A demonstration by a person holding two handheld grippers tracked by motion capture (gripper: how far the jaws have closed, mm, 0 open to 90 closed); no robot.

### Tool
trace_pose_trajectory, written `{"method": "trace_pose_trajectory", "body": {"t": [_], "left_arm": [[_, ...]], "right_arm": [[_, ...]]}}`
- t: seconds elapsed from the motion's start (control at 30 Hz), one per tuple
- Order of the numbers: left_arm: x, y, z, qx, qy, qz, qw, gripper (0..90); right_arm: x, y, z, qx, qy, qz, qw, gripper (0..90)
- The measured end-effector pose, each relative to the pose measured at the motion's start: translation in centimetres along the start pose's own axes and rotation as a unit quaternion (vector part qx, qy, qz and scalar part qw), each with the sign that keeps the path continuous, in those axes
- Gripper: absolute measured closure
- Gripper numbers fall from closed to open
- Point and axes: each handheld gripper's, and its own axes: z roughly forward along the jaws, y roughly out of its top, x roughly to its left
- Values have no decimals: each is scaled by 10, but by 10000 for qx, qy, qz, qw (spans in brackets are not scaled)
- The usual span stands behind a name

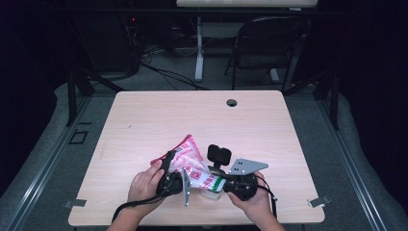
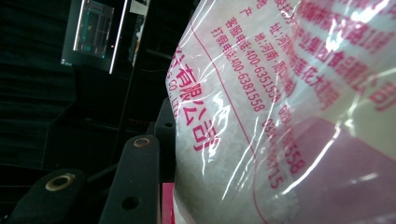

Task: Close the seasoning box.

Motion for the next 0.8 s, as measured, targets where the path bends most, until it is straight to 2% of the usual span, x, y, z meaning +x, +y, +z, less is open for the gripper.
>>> {"method": "trace_pose_trajectory", "body": {"t": [0.47, 0.8], "left_arm": [[5, 5, -5, 18, 225, 103, 9997, 633], [6, 4, -7, -60, 235, 141, 9996, 636]], "right_arm": [[-1, -1, -1, -55, -18, 83, 9999, 900], [-2, -4, 3, 41, -8, 99, 9999, 900]]}}
